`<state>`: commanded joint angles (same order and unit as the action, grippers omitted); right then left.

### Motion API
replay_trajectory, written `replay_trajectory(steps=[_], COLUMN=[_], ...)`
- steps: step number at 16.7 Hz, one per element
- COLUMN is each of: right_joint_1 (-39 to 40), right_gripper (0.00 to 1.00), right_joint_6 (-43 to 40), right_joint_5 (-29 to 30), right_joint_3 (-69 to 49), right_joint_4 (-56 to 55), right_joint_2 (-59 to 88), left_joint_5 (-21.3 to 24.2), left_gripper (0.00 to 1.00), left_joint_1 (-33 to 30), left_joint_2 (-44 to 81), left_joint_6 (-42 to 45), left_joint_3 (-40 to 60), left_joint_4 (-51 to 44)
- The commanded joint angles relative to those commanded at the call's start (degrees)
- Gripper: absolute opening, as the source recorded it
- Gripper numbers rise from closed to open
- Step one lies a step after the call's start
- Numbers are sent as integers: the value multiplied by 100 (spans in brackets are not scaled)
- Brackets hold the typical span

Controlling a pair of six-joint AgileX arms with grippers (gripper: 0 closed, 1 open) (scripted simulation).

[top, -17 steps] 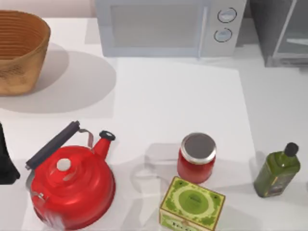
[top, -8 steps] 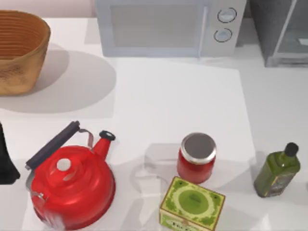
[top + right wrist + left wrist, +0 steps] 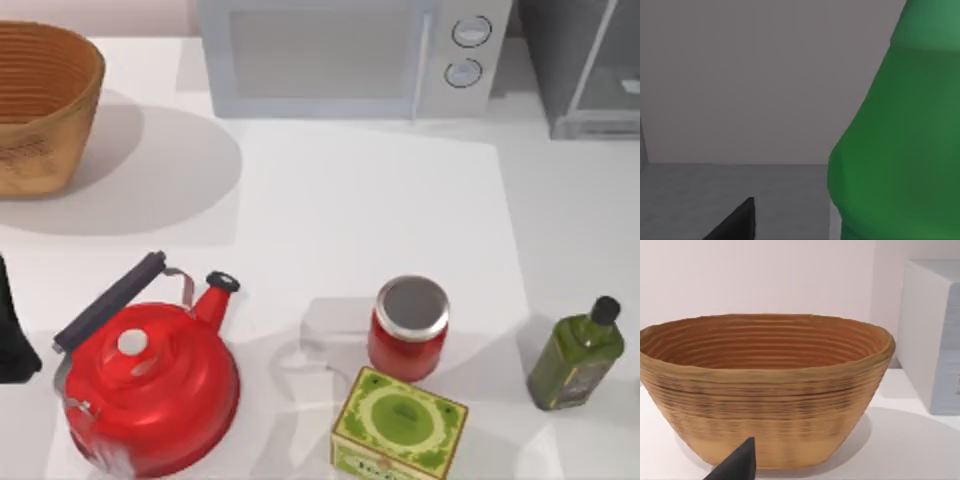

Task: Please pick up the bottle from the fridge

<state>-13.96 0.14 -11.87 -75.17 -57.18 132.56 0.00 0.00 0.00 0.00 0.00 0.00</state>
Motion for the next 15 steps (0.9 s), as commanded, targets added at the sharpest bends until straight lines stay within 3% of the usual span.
replay_trajectory(steps=[13, 15], right_joint_1=[0, 0], right_gripper=[2, 0], right_joint_6=[0, 0], right_joint_5=[0, 0], right_joint_3=[0, 0], right_joint_4=[0, 0], right_joint_2=[0, 0], left_joint_5=[0, 0], left_gripper=[100, 100], left_joint_1=[0, 0], left_joint_2=[0, 0], left_joint_6=[0, 0], left_joint_3=[0, 0], left_joint_4=[0, 0])
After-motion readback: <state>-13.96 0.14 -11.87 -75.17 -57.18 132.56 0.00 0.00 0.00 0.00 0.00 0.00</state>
